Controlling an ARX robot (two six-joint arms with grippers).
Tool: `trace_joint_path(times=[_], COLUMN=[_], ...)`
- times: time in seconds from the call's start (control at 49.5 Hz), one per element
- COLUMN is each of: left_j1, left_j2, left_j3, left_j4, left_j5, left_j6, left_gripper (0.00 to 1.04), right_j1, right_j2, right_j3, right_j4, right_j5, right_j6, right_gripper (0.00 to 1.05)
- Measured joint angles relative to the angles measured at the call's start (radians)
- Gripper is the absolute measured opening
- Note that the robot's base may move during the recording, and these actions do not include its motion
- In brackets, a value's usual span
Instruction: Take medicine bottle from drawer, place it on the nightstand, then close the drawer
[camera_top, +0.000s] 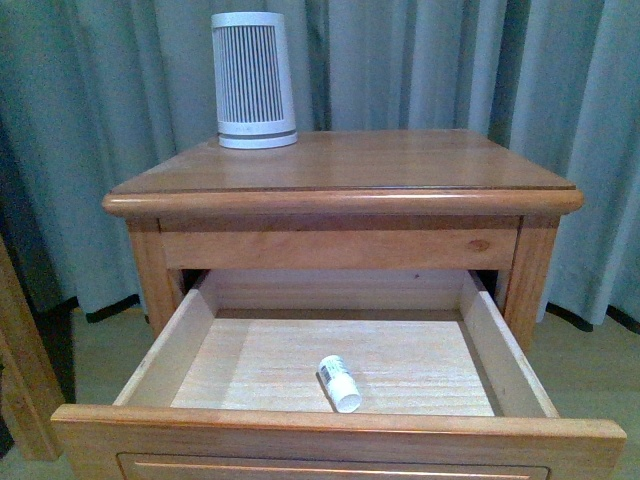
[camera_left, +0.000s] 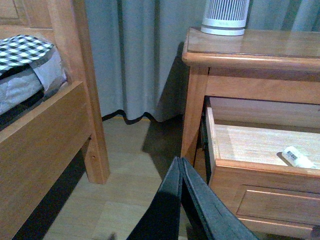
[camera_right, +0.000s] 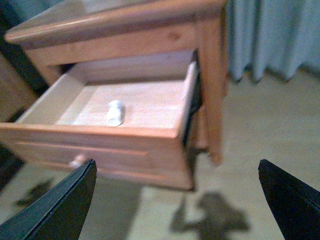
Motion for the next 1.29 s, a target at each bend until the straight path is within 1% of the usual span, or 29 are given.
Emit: trace_joint_path(times=[0.04, 0.061, 0.141, 0.202, 0.262, 0.303, 0.363, 0.424, 0.444, 0.525, 0.585, 0.626, 0.646, 0.727, 0.767, 0.828, 0.949, 1.15, 1.292], left_j1=[0.000, 0.000, 0.000, 0.000, 0.000, 0.000, 0.000, 0.000, 0.000, 0.000, 0.000, 0.000, 0.000, 0.000, 0.000, 0.000, 0.000, 0.000, 0.000], left_j2=[0.000, 0.000, 0.000, 0.000, 0.000, 0.000, 0.000, 0.000, 0.000, 0.000, 0.000, 0.000, 0.000, 0.000, 0.000, 0.000, 0.000, 0.000, 0.000], left_j3=[0.000, 0.000, 0.000, 0.000, 0.000, 0.000, 0.000, 0.000, 0.000, 0.000, 0.000, 0.000, 0.000, 0.000, 0.000, 0.000, 0.000, 0.000, 0.000], left_j4=[0.000, 0.000, 0.000, 0.000, 0.000, 0.000, 0.000, 0.000, 0.000, 0.000, 0.000, 0.000, 0.000, 0.000, 0.000, 0.000, 0.000, 0.000, 0.000], left_j5=[-0.001, -0.001, -0.001, -0.001, -0.001, -0.001, -0.001, -0.001, -0.001, -0.001, -0.001, -0.001, -0.001, -0.001, -0.001, -0.001, -0.001, -0.001, -0.001], left_j6=[0.000, 0.000, 0.000, 0.000, 0.000, 0.000, 0.000, 0.000, 0.000, 0.000, 0.000, 0.000, 0.000, 0.000, 0.000, 0.001, 0.001, 0.001, 0.001], left_gripper=[0.04, 0.04, 0.04, 0.04, 0.04, 0.11, 0.26, 0.38, 0.39, 0.54, 0.62, 0.73, 0.76, 0.94, 0.99, 0.98, 0.98, 0.98, 0.98], right_j1=[0.010, 0.021, 0.109, 0.167, 0.222, 0.253, 0.316, 0.352, 0.359, 0.402, 0.425, 0.453, 0.462, 0.501, 0.513, 0.529, 0.550, 0.554, 0.540], right_j2=[0.157, 0.202, 0.418, 0.525, 0.632, 0.707, 0.878, 0.993, 1.012, 1.169, 1.263, 1.372, 1.406, 1.563, 1.616, 1.685, 1.808, 1.932, 2.017], right_j3=[0.090, 0.126, 0.340, 0.445, 0.547, 0.614, 0.759, 0.849, 0.864, 0.972, 1.028, 1.083, 1.099, 1.162, 1.183, 1.207, 1.242, 1.296, 1.352], right_j4=[0.050, 0.072, 0.171, 0.191, 0.190, 0.180, 0.146, 0.117, 0.114, 0.085, 0.060, 0.043, 0.039, 0.020, 0.011, 0.006, 0.009, 0.032, 0.040], right_j5=[-0.062, -0.064, -0.027, -0.006, 0.039, 0.058, 0.117, 0.153, 0.160, 0.223, 0.257, 0.302, 0.314, 0.371, 0.388, 0.410, 0.440, 0.427, 0.409], right_j6=[0.086, 0.099, 0.111, 0.101, 0.074, 0.055, 0.002, -0.035, -0.038, -0.080, -0.094, -0.107, -0.109, -0.111, -0.111, -0.109, -0.104, -0.095, -0.082], right_gripper=[0.98, 0.98, 0.98, 0.98, 0.98, 0.98, 0.98, 0.98, 0.98, 0.98, 0.98, 0.98, 0.98, 0.98, 0.98, 0.98, 0.98, 0.98, 0.98])
